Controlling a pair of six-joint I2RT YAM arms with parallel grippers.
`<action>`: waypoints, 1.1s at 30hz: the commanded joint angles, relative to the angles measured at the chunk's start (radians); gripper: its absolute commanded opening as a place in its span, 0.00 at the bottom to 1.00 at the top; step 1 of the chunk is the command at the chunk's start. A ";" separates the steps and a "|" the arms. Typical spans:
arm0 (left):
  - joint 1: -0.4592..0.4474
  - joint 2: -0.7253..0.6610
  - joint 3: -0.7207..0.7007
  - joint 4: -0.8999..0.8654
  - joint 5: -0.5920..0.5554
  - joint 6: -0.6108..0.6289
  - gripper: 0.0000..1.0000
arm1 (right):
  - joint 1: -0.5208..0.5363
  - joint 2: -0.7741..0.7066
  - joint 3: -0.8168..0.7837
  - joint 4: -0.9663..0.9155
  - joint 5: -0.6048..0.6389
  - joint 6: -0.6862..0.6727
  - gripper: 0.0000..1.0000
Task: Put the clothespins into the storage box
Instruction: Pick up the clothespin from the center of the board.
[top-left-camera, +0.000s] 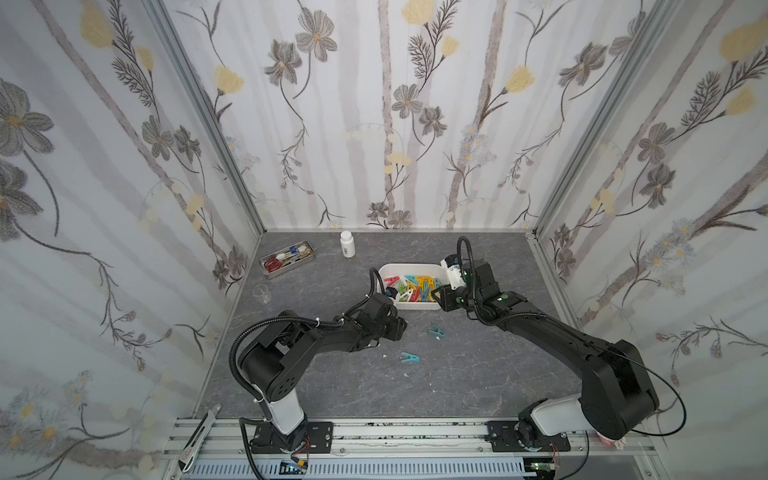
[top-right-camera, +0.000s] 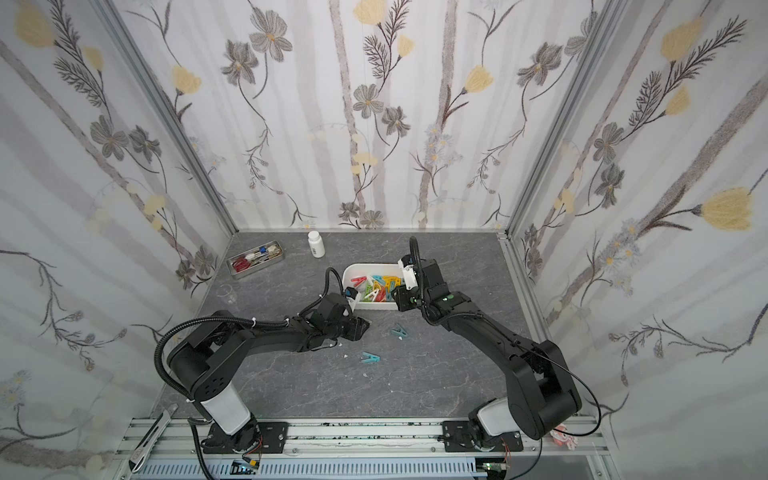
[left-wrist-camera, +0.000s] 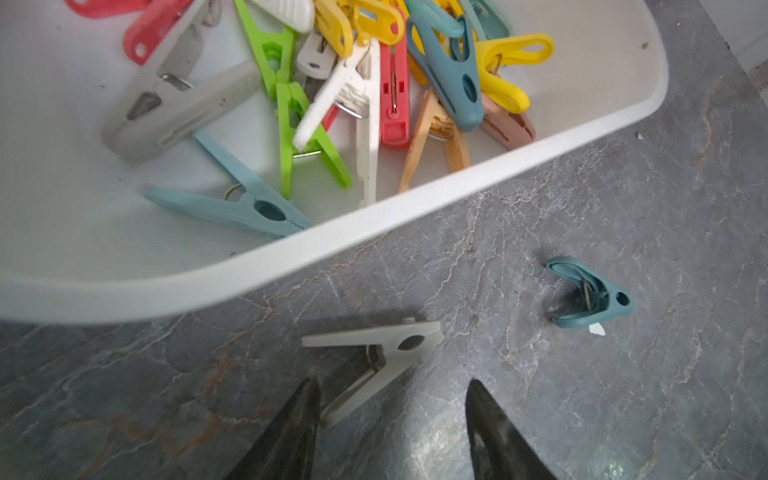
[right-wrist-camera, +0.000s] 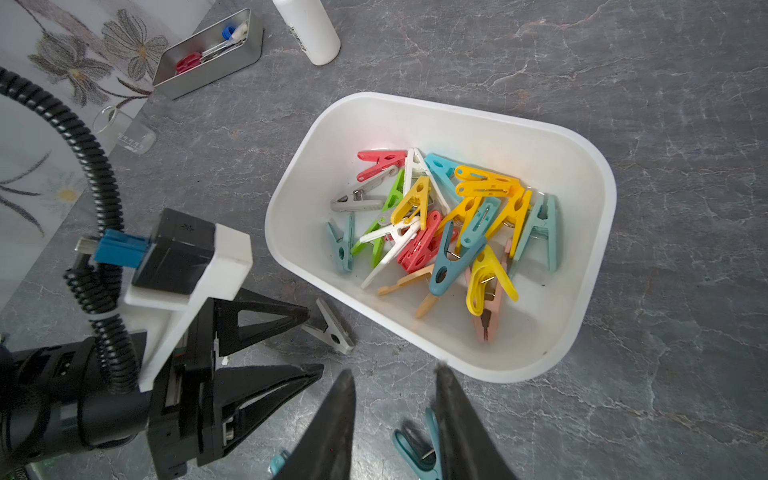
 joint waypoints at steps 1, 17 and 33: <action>0.001 0.013 0.008 0.036 0.021 0.011 0.55 | 0.001 -0.006 0.001 0.004 -0.006 -0.009 0.35; -0.036 0.009 0.024 0.013 0.171 -0.037 0.50 | 0.002 -0.006 0.000 0.006 -0.012 -0.007 0.34; -0.034 -0.035 0.121 -0.170 -0.028 0.025 0.50 | 0.000 -0.059 -0.031 -0.018 0.000 -0.015 0.35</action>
